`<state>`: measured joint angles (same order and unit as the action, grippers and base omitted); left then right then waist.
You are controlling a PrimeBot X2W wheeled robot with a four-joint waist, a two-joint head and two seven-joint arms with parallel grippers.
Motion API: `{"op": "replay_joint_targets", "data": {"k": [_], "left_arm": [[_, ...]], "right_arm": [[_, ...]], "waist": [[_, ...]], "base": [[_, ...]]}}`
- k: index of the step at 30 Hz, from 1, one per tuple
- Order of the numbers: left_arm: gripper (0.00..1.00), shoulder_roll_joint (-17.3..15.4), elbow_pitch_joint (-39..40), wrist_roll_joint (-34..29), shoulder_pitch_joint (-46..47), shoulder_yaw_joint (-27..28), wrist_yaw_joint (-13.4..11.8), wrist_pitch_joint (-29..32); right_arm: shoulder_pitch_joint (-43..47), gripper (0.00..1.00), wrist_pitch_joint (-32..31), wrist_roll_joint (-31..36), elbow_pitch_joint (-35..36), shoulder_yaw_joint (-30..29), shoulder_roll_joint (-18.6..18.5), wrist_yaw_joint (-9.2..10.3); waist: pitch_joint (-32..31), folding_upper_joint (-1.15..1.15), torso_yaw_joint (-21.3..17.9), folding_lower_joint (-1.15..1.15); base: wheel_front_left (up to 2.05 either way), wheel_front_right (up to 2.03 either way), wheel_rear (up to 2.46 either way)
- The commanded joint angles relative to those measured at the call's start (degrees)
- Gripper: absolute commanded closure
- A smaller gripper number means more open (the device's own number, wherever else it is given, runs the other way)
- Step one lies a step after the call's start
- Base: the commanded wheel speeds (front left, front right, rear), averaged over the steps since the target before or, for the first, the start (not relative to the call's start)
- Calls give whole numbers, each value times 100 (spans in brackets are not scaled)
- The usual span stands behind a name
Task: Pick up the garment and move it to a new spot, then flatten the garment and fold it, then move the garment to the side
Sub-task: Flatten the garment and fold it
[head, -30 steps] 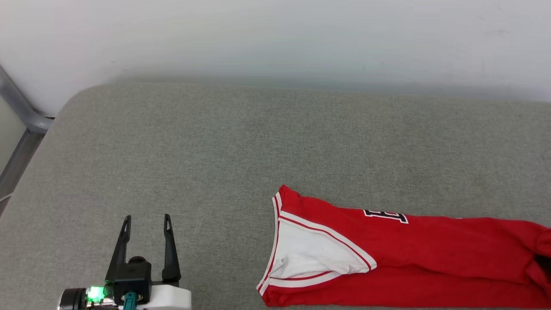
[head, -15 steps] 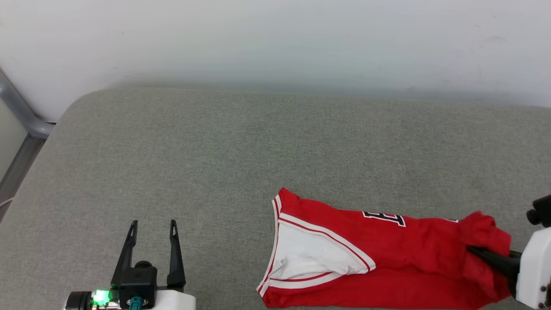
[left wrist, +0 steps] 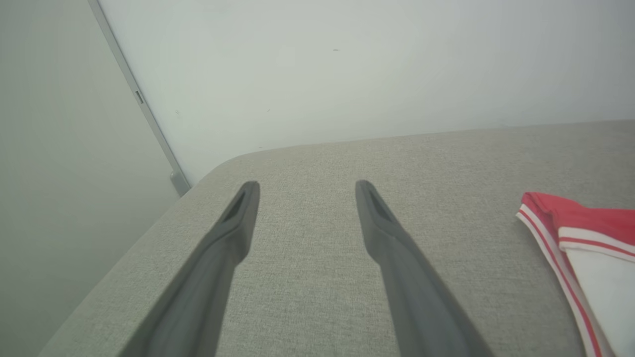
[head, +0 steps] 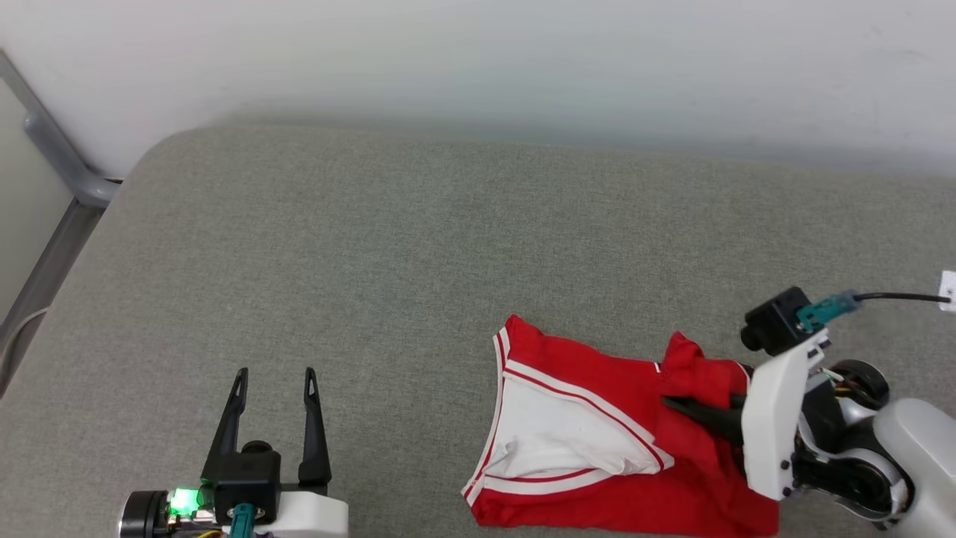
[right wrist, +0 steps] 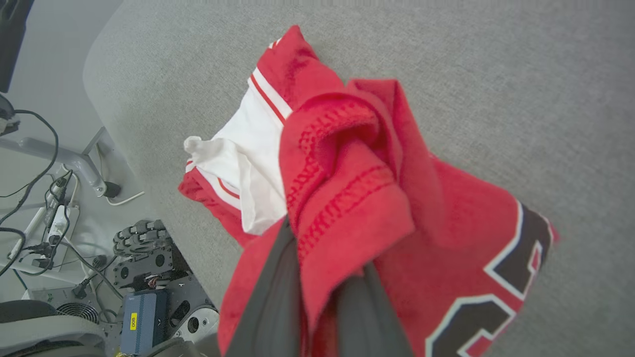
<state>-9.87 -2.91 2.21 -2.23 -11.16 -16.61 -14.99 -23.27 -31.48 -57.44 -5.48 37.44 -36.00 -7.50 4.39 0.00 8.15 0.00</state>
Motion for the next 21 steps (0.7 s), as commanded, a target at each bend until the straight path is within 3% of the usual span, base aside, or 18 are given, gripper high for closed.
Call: {"op": "replay_joint_targets", "data": {"k": [1, 11, 21], "left_arm": [[0, 42, 25, -46, 82, -5, 39, -26], [0, 127, 26, -92, 204, 17, 84, -26], [0, 226, 4, -110, 320, 36, 121, -26]], "right_arm": [[-229, 100, 17, 102, -124, 105, 179, 3], [-1056, 100, 135, 533, -1012, 892, 929, 3], [-1337, 100, 590, 533, -2309, 1536, 1551, 3]], "waist": [[68, 0, 59, 0], [249, 0, 213, 0], [407, 0, 308, 0]], "base": [[0, 0, 0], [0, 0, 0], [0, 0, 0]]}}
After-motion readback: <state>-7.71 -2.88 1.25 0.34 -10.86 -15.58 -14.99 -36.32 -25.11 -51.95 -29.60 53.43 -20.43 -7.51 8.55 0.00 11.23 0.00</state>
